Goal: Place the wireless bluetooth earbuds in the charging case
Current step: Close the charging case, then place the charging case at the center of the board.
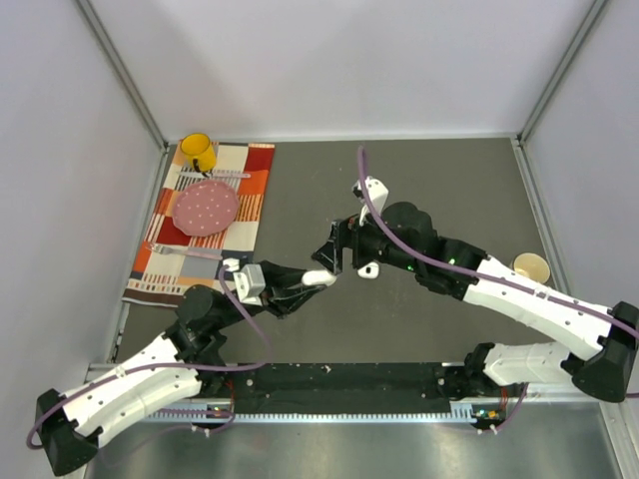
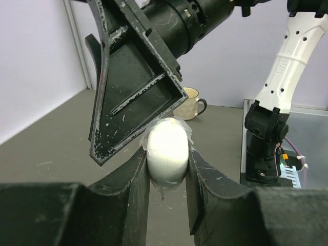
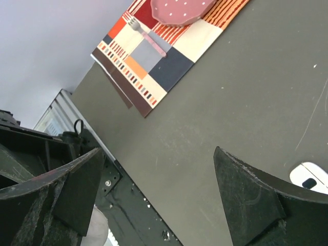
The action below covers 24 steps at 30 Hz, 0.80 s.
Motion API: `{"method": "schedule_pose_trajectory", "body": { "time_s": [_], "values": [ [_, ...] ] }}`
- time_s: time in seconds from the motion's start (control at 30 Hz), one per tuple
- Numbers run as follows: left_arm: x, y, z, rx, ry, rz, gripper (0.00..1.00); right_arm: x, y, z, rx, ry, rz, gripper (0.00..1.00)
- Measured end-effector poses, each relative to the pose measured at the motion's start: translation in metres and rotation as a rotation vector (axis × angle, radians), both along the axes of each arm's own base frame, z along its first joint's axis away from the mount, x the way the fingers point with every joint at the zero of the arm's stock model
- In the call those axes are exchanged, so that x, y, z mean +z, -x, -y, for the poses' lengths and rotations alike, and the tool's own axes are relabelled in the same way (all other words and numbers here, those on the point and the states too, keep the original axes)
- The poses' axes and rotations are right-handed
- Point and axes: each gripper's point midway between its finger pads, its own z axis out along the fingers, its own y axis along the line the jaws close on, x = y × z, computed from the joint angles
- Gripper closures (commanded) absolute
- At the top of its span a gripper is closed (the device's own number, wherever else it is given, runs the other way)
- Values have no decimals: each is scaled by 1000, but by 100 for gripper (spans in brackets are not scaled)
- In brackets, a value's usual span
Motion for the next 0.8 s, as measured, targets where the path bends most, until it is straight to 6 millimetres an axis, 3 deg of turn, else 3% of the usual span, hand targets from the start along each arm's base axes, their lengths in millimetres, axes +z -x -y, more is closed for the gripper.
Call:
{"method": "schedule_pose_trajectory", "body": {
  "time_s": [0.27, 0.4, 0.57, 0.67, 0.8],
  "values": [
    [3, -8, -8, 65, 32, -52, 100, 12, -5, -2, -74, -35, 64, 9],
    [-5, -20, -13, 133, 25, -111, 100, 6, -15, 7, -168, -25, 69, 3],
    [-15, -41, -17, 238, -5, -241, 100, -8, -32, 35, -338, 38, 87, 1],
    [-20, -52, -16, 275, -19, -329, 100, -6, -42, 55, -422, 36, 84, 1],
    [-42, -76, -17, 300, -15, -519, 100, -2, -64, 93, -547, -10, 42, 1]
  ]
}}
